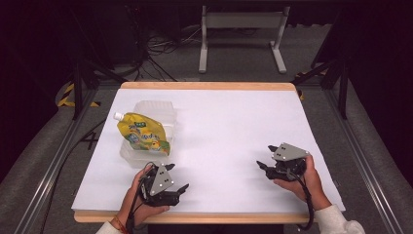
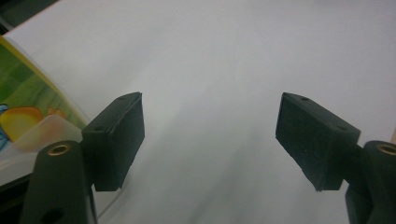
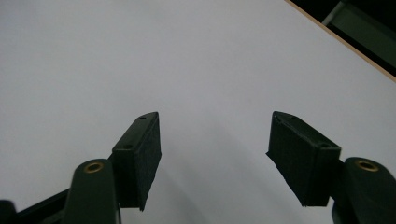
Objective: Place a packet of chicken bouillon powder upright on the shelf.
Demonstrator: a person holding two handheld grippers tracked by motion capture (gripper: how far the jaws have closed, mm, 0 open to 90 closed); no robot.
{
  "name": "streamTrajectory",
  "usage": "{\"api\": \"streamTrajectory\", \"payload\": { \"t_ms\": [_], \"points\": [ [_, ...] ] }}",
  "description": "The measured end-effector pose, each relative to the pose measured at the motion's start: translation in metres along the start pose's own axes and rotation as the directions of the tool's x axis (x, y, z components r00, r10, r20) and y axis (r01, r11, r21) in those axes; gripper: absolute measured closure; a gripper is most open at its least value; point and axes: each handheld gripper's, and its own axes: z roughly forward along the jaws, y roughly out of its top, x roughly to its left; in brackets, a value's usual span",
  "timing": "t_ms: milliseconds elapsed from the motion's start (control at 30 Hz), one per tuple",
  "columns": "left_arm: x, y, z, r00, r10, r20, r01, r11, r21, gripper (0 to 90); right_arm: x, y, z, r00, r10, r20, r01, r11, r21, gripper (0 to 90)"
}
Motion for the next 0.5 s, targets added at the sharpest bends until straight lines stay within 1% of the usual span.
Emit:
{"api": "streamTrajectory", "payload": {
  "t_ms": [133, 200, 300, 400, 433, 467, 500],
  "points": [
    [-0.002, -0.001, 0.005, 0.9997, 0.006, 0.025, -0.007, 0.9999, 0.013, 23.8, -0.004, -0.017, -0.009, 0.9995, 0.026, 0.016, -0.026, 1.000, 0.003, 32.0],
    [-0.003, 0.000, 0.007, 0.9995, 0.010, 0.031, -0.011, 0.9998, 0.017, 23.8, -0.006, -0.025, -0.014, 0.9988, 0.036, 0.033, -0.036, 0.999, 0.003, 30.6],
    [-0.004, 0.000, 0.010, 0.9990, 0.014, 0.043, -0.015, 0.9996, 0.025, 23.2, -0.008, -0.039, -0.022, 0.9971, 0.067, 0.036, -0.067, 0.998, -0.004, 28.0],
    [-0.004, 0.000, 0.013, 0.9984, 0.022, 0.053, -0.023, 0.9994, 0.027, 23.0, -0.009, -0.045, -0.025, 0.9962, 0.075, 0.043, -0.075, 0.997, -0.001, 26.7],
    [-0.005, 0.000, 0.014, 0.9980, 0.016, 0.061, -0.018, 0.9993, 0.032, 22.6, -0.009, -0.051, -0.028, 0.9951, 0.086, 0.050, -0.086, 0.996, 0.003, 25.4],
    [-0.004, 0.000, 0.015, 0.9978, 0.025, 0.062, -0.027, 0.9991, 0.032, 22.4, -0.010, -0.056, -0.031, 0.9938, 0.091, 0.064, -0.091, 0.996, 0.005, 25.0],
    [-0.005, 0.000, 0.016, 0.9975, 0.022, 0.066, -0.024, 0.9992, 0.033, 22.3, -0.010, -0.060, -0.034, 0.9918, 0.101, 0.079, -0.101, 0.995, 0.004, 24.5]
  ]
}}
